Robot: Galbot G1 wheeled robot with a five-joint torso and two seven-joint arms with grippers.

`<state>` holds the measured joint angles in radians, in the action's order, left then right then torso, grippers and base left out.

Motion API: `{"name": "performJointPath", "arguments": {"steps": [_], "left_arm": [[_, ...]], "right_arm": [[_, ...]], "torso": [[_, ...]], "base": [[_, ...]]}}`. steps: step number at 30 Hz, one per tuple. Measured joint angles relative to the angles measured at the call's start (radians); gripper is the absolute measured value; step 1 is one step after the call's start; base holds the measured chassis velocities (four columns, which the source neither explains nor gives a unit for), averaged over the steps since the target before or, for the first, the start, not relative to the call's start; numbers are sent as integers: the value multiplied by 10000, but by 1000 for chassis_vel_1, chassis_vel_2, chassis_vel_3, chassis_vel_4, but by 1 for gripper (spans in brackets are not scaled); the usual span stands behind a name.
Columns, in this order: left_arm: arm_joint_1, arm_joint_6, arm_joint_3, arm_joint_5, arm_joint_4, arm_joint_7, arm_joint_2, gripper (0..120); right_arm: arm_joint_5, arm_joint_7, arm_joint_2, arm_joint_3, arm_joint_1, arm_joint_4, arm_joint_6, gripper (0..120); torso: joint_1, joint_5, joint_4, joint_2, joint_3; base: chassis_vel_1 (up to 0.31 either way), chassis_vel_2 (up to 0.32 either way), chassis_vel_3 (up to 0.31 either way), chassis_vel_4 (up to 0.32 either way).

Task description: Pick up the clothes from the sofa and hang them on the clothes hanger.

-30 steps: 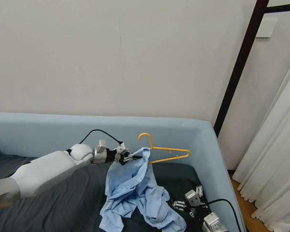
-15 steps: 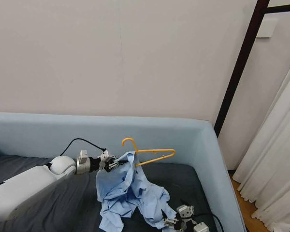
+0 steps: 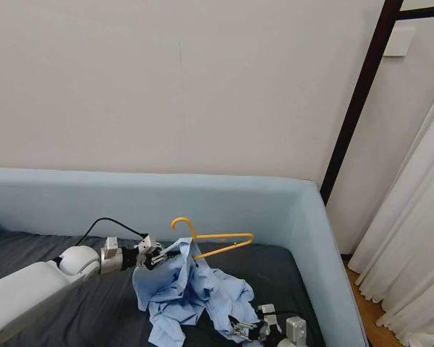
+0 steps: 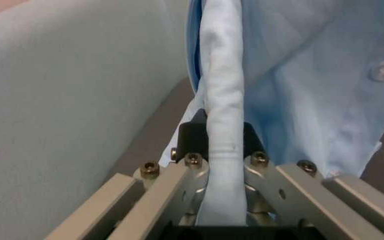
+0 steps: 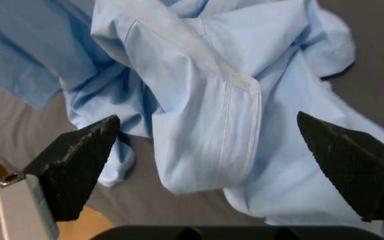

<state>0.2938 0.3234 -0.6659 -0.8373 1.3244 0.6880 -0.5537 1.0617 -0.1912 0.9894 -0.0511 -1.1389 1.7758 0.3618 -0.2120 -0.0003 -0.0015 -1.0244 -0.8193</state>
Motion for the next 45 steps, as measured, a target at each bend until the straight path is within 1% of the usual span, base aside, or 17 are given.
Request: {"name": "performJointPath", "arguments": {"steps": [5,11,19,22,23,26,27,28,32,33,34,35,37,38,42,43,45], "left_arm": [[89,46,59,-22,191,-20,242,1],[184,94,109,-35,284,-11,405,1],[198,126,109,-30,263,21,409,1],[218,127,105,-30,220,16,335,1],[218,127,105,-30,220,16,335,1],[254,127,77,-25,215,10,310,1],[254,127,77,-25,215,10,310,1],[258,127,41,-22,241,10,333,1],[268,127,6,-14,265,13,412,1],[268,127,6,-14,265,13,412,1],[277,127,7,-14,271,13,423,1],[289,127,10,-14,281,12,442,1],[298,127,12,-14,286,12,454,1],[311,127,13,-14,288,12,466,1],[339,127,17,-4,279,13,468,1],[339,127,17,-4,279,13,468,1],[356,132,23,1,275,13,463,1]], "right_arm": [[346,380,313,44,326,-770,452,100],[280,474,502,-43,585,-1201,533,100],[192,651,581,-99,764,-1595,540,99],[181,825,540,-91,737,-1599,518,88],[181,825,540,-91,737,-1599,518,88],[166,946,521,-66,680,-1548,503,75],[166,946,521,-66,680,-1548,503,75],[151,999,510,-62,653,-1529,493,69],[88,1194,489,-73,582,-1490,414,51],[88,1194,489,-73,582,-1490,414,51],[67,1226,503,-88,580,-1489,401,48],[44,1240,529,-104,580,-1489,380,41],[36,1242,547,-112,583,-1489,368,39],[28,1243,568,-119,592,-1489,354,32],[-31,1241,563,-124,586,-1457,308,15],[-31,1241,563,-124,586,-1457,308,15],[-60,1235,513,-124,540,-1414,273,7]], "torso": [[0,2,0,0,0],[0,1,0,0,0],[-1,2,0,0,0],[-1,2,-1,0,0],[-1,2,-1,0,0],[-1,1,-1,0,0],[-1,1,-1,0,0],[-1,2,-1,0,0],[0,2,0,0,0],[0,2,0,0,0],[0,1,0,0,0],[-1,1,-1,0,0],[-1,2,0,0,0],[0,3,0,0,0],[-1,2,0,0,0],[-1,2,0,0,0],[-1,2,0,0,0]], "base": [[0,0,0,0],[0,0,0,0],[0,0,0,0],[0,0,0,0],[0,0,0,0],[0,0,0,0],[0,0,0,0],[0,0,0,0],[0,0,0,0],[0,0,0,0],[0,0,0,0],[0,0,0,0],[0,0,0,0],[0,0,0,0],[0,0,0,0],[0,0,0,0],[0,0,0,0]]}}
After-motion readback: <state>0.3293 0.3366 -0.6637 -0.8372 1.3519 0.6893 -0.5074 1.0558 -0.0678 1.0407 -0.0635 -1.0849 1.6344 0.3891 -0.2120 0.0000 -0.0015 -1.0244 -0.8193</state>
